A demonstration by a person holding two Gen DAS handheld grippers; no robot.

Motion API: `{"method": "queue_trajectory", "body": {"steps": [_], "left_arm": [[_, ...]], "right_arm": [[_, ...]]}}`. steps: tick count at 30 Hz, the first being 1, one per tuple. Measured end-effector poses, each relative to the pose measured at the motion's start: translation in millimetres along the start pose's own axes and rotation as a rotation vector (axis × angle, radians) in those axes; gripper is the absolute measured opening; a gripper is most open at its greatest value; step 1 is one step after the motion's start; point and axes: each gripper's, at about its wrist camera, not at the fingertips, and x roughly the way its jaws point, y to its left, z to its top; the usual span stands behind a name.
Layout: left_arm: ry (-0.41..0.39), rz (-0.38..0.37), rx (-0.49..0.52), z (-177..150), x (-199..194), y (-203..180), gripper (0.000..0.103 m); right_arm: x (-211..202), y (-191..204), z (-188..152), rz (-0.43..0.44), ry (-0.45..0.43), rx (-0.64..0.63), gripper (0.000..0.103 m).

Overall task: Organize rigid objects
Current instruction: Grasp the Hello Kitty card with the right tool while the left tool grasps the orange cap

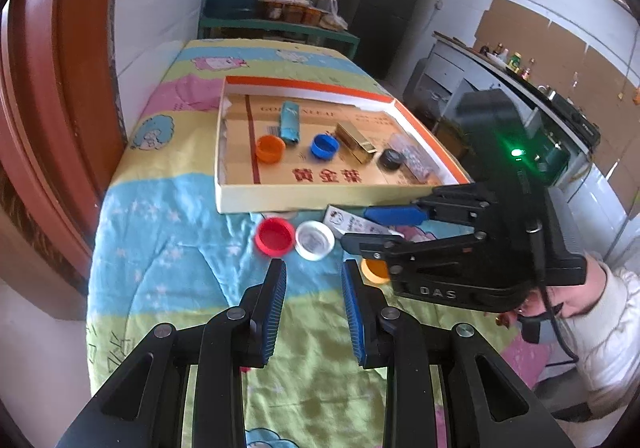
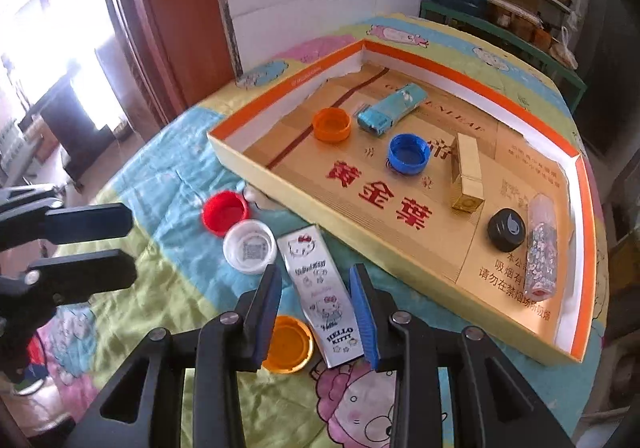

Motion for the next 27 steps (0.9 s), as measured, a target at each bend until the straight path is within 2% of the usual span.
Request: {"method": "queue_trajectory", "body": {"steps": [3,8,13,19,27], "left_arm": [[0.011,-0.008,0.016,-0.7,4.5,-6.8,0.029],[0.041,-0.034,0.058,-2.5,15.6,-20.9,0.029],[0.091,-0.082,0.117,-5.4,33.0,-42.2,0.029],[0.139,-0.07,0.165,-6.8,58.9,-58.5,0.029],[0.14,-0.027,0.171,-0.9,79.8,-64.8,0.029]], "right_arm": [[4.6,0.6,-2.3,-0.019,0.019,-0.023,0.035],[-1.7,-8.4,-7.2,0.014,0.008,0.041,0.028],[-25.4,-21.4,-20.7,0.007,-0.073,0.127,0.028],[-60.8,-47.6,-41.6,0.044,-0.164,0.266,0.028],[-77.6,-62.0,-59.6,0.041,-0.198,0.315,0.028]]}}
